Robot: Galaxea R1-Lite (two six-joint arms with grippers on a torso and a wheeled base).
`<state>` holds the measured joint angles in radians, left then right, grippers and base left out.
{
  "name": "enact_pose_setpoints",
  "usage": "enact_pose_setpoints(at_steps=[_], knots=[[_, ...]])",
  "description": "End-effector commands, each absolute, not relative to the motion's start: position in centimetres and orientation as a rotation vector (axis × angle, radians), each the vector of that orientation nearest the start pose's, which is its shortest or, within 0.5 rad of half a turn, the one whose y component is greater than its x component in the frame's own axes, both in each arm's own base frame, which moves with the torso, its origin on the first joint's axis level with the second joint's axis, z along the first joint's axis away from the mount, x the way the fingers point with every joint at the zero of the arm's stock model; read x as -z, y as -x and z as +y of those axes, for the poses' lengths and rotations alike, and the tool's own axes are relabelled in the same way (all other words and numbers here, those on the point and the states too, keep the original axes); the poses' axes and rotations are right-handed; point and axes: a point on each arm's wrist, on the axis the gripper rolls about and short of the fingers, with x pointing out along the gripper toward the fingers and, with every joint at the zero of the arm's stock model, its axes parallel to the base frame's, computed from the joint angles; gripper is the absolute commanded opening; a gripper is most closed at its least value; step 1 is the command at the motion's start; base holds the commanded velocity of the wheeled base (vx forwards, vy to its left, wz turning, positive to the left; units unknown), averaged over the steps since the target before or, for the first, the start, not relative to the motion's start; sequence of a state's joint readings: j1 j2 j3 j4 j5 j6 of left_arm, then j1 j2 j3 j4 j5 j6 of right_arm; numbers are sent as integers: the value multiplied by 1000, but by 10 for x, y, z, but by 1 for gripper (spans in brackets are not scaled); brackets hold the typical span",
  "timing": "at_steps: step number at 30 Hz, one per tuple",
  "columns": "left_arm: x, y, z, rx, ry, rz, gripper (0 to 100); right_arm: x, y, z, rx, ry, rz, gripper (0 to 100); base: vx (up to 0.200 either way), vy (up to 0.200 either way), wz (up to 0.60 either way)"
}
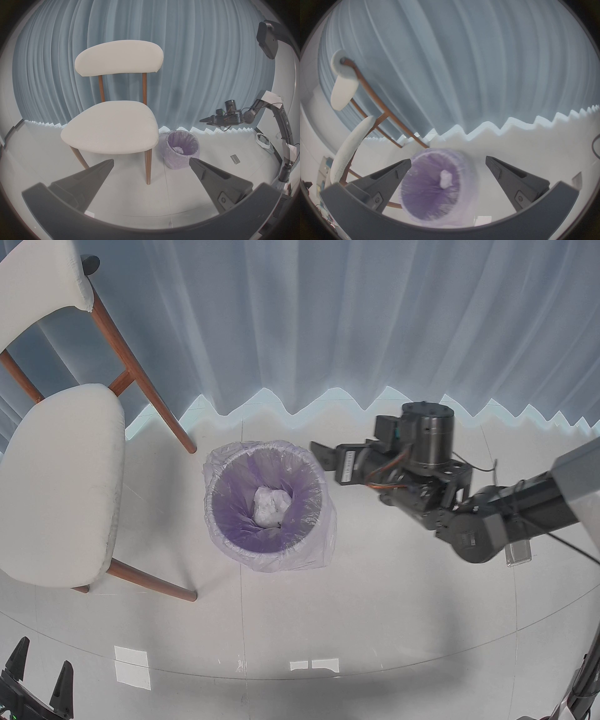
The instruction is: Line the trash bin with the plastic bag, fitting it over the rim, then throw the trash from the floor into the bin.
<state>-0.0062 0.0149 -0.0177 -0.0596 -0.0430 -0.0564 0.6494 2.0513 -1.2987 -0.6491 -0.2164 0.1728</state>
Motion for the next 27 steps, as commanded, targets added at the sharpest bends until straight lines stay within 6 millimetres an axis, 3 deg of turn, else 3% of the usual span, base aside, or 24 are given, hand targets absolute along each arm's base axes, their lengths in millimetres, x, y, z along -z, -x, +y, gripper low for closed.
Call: enact_pose_setpoints(at_steps=[1,2,3,4,5,6,8,9,10,11,12,14,16,20,24,27], knots=[[-82,23,-1,51,60,-60,100,-247,-253,95,-129,-166,42,100,0,0,0],[-82,23,-1,52,60,-60,100,-241,-212,58,-41,-158,44,100,0,0,0],[-82,23,-1,51,60,-60,100,-232,-182,39,12,-148,50,100,0,0,0],[-82,23,-1,53,65,-61,100,-216,-137,20,68,-127,51,100,0,0,0],[-82,23,-1,53,68,-61,100,-196,-93,10,93,-92,40,100,0,0,0],[-82,23,-1,53,69,-61,100,-193,-87,9,94,-86,39,100,0,0,0],[-82,23,-1,51,71,-61,100,-141,-10,-4,87,76,21,100,0,0,0],[-82,23,-1,51,71,-61,100,-125,5,-6,83,111,30,100,0,0,0],[-82,23,-1,53,71,-61,100,-116,11,-7,82,123,36,100,0,0,0],[-82,23,-1,54,69,-61,100,-84,21,-9,93,115,77,100,0,0,0],[-82,23,-1,54,69,-61,100,-79,17,-9,123,53,89,100,0,0,0],[-82,23,-1,54,68,-61,100,-86,14,-10,181,-78,34,100,0,0,0],[-82,23,-1,56,71,-61,100,-84,15,-10,181,-72,28,100,0,0,0],[-82,23,-1,63,64,-61,100,-84,15,-5,-32,83,43,100,0,0,0],[-82,23,-1,63,67,-61,100,-84,16,-8,-158,69,77,100,0,0,0],[-82,23,-1,56,71,-62,100,-84,17,-11,7,-59,62,100,0,0,0]])
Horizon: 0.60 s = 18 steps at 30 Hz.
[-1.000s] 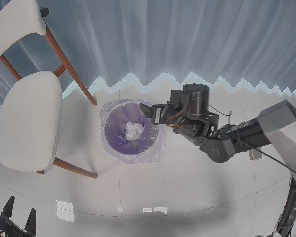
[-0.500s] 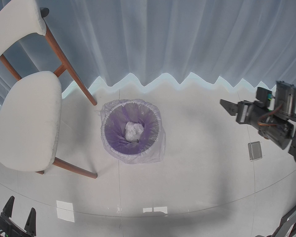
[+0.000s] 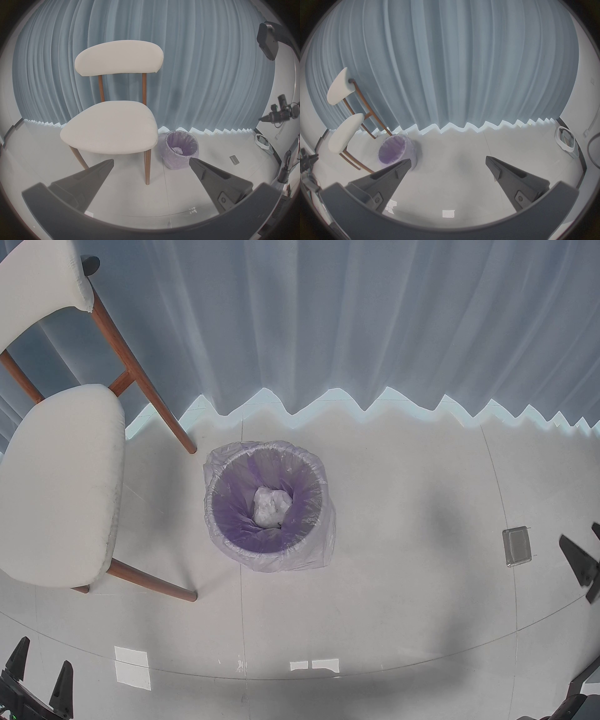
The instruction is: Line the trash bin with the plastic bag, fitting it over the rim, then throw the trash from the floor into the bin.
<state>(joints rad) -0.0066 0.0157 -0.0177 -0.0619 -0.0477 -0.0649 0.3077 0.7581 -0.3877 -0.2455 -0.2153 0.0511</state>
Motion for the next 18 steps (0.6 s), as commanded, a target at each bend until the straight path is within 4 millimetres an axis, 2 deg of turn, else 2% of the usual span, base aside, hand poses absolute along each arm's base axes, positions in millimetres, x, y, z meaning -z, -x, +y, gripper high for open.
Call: enact_pose_setpoints(at_steps=[1,2,6,10,12,16,18], knots=[[-82,23,-1,54,72,-62,100,-84,17,-13,114,-91,42,100,0,0,0],[-82,23,-1,54,72,-62,100,-84,17,-15,178,-112,25,100,0,0,0],[-82,23,-1,55,72,-64,100,-84,17,-15,189,-93,31,100,0,0,0],[-82,23,-1,59,72,-62,100,-85,11,-11,367,-41,135,100,0,0,0],[-82,23,-1,59,71,-62,100,-85,12,-10,405,-43,129,100,0,0,0],[-82,23,-1,58,74,-62,100,-85,18,-11,372,-89,2,100,0,0,0],[-82,23,-1,58,72,-64,100,-84,17,-11,373,-88,22,100,0,0,0]])
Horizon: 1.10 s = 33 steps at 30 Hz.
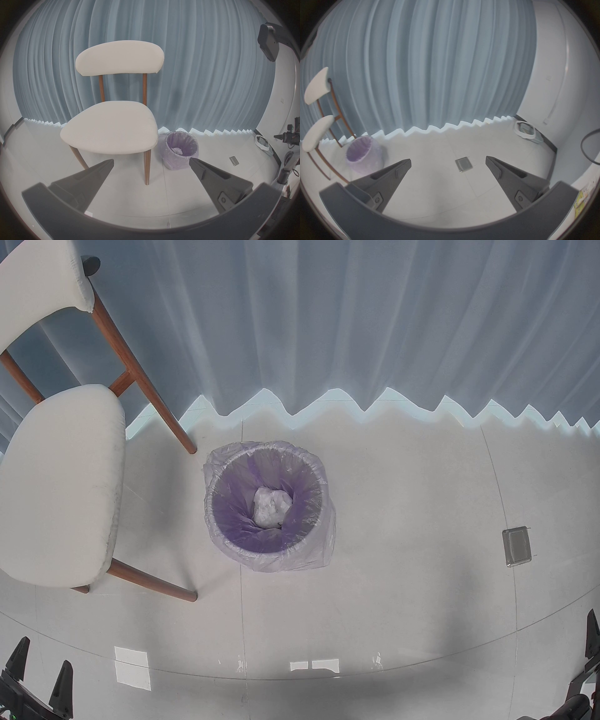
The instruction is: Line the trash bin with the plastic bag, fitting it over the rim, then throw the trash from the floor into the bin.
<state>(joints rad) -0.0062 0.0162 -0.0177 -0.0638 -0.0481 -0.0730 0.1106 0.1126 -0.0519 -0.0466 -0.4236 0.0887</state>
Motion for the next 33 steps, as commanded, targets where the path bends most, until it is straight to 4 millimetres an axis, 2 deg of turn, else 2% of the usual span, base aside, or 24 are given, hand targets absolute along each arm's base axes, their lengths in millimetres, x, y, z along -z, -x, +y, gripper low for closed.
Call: enact_pose_setpoints(at_steps=[1,4,10,12,15,21,29,33], knots=[[-82,23,-1,58,72,-64,100,-84,17,-11,373,-88,22,100,0,0,0],[-82,23,-1,65,69,-65,100,-84,17,-9,298,-87,31,100,0,0,0],[-83,23,-1,67,70,-67,100,-78,16,0,-123,15,88,100,0,0,0],[-82,23,-1,70,70,-65,100,-78,16,0,-120,15,97,100,0,0,0],[-83,23,-1,68,73,-67,100,-77,20,0,54,-34,42,100,0,0,0],[-83,23,-1,63,78,-67,100,-76,23,0,26,-11,0,100,0,0,0],[-82,23,-3,143,16,-60,100,-76,23,0,26,-34,-2,100,0,0,0],[-81,23,-2,114,-23,-59,100,-76,23,0,23,-18,0,100,0,0,0]])
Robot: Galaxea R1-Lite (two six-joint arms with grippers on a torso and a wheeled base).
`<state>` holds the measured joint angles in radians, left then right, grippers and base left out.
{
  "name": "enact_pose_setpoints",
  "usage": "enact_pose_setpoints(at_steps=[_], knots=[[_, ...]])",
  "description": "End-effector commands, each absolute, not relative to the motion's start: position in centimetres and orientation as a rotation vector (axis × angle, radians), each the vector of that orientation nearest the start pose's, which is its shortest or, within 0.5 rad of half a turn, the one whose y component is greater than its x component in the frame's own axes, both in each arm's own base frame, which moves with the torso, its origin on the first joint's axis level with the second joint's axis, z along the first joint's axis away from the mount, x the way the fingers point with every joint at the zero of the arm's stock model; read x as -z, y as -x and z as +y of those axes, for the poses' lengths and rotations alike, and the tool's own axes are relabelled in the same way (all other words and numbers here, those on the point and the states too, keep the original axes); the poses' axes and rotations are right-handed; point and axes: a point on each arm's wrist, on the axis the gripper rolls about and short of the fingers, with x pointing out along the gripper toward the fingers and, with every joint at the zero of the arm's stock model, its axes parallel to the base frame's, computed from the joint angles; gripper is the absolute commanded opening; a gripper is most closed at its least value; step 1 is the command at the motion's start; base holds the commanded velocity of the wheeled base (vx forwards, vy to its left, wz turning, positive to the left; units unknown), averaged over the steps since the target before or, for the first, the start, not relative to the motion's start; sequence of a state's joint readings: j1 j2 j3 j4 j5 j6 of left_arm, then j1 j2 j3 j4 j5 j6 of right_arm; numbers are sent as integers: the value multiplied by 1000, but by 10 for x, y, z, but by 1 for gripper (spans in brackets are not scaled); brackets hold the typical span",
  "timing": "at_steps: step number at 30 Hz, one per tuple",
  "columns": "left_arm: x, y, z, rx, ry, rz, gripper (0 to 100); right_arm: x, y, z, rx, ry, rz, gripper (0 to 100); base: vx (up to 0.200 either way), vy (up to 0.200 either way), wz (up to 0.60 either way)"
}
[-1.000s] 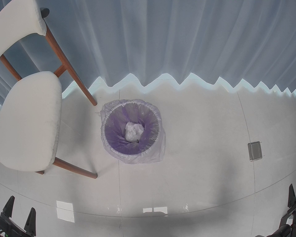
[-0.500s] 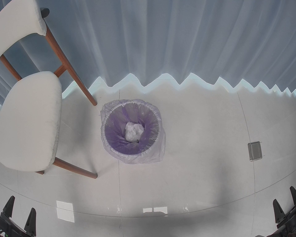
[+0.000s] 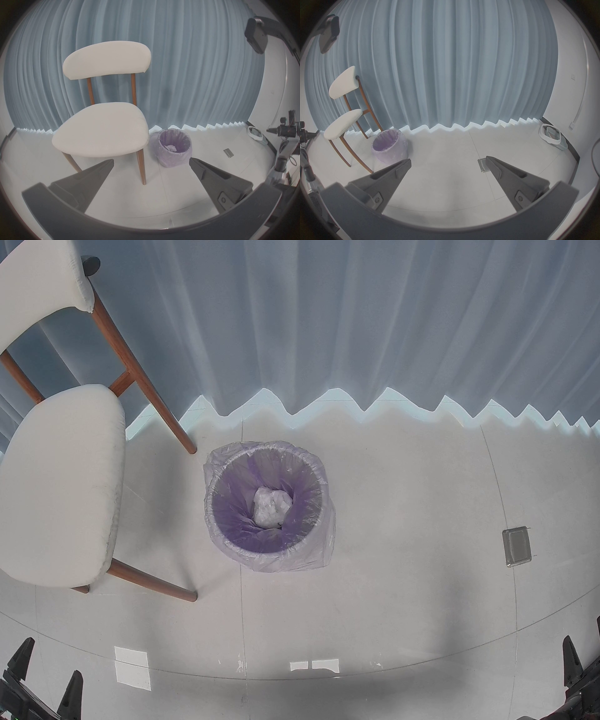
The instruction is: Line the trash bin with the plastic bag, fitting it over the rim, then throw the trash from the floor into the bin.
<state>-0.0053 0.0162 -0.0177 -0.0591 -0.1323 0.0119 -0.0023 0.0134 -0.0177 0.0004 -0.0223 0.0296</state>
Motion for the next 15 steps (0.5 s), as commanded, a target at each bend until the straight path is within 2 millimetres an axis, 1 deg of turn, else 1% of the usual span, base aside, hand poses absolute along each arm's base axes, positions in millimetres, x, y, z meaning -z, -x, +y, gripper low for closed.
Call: enact_pose_setpoints(at_steps=[1,3,5,7,10,11,15], knots=[[-81,23,-2,110,-21,-59,100,-76,23,0,23,-17,0,100,0,0,0],[-82,23,2,-63,33,-67,100,-76,23,0,21,-11,-2,100,0,0,0],[-81,23,4,-155,61,-60,100,-76,23,0,21,-14,0,100,0,0,0],[-81,23,3,-136,65,-56,100,-76,23,0,21,-15,0,100,0,0,0],[-79,23,0,-3,19,-37,100,-76,23,0,21,-15,0,100,0,0,0],[-76,23,-1,43,-34,-5,100,-76,23,0,21,-14,1,100,0,0,0],[-76,23,0,23,-20,-5,100,-76,23,0,21,-11,0,100,0,0,0]])
